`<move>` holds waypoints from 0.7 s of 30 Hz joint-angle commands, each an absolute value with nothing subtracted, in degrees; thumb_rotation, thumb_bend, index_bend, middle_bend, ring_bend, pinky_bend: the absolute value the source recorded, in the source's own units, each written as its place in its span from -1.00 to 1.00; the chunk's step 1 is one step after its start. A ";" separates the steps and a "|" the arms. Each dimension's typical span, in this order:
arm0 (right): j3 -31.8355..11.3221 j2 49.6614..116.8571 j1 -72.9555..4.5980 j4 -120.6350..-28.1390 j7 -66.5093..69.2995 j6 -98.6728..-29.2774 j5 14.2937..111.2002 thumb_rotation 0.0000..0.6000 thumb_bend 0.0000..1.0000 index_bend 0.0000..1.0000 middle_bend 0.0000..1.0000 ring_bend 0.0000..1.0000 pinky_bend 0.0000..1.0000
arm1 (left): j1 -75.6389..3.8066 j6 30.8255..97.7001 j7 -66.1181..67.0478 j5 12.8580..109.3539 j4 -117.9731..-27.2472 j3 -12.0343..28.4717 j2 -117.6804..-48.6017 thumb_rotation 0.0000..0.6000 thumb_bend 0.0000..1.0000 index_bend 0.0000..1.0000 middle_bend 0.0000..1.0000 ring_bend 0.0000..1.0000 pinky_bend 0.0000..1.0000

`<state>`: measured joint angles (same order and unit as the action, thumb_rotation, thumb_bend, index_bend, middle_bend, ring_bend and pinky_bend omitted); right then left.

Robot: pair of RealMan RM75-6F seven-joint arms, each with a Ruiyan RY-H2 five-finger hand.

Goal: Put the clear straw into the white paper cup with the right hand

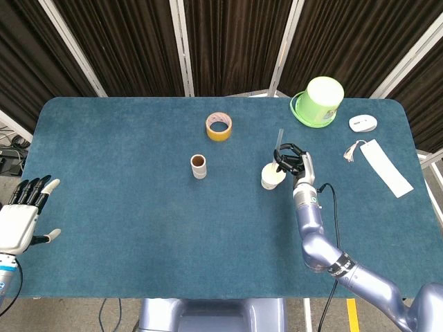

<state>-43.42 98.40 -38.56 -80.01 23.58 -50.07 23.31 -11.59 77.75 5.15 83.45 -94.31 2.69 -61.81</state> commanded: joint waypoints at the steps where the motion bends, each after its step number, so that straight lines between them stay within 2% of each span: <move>1: -43.38 98.64 -37.49 -79.71 25.49 -49.02 24.52 1.00 -0.35 0.23 1.00 0.72 0.28 | -11.59 77.74 5.11 83.44 -94.30 2.68 -61.79 1.00 -0.76 -1.00 -1.00 -1.00 -1.00; 6: -42.51 98.86 -35.56 -79.93 29.07 -47.35 28.92 1.00 -0.46 0.21 1.00 0.72 0.25 | -11.60 77.73 5.03 83.48 -94.31 2.64 -61.76 1.00 -0.76 -1.00 -1.00 -1.00 -1.00; 10: -41.90 98.61 -34.22 -80.56 31.03 -46.75 31.78 1.00 -0.52 0.07 1.00 0.72 0.25 | -11.60 77.75 4.99 83.48 -94.27 2.64 -61.77 1.00 -0.76 -1.00 -1.00 -1.00 -1.00; 21: -40.66 96.47 -31.18 -83.91 33.78 -46.88 36.73 1.00 -0.53 0.06 1.00 0.72 0.24 | -11.61 77.75 5.04 83.41 -94.35 2.64 -61.77 1.00 -0.76 -1.00 -1.00 -1.00 -1.00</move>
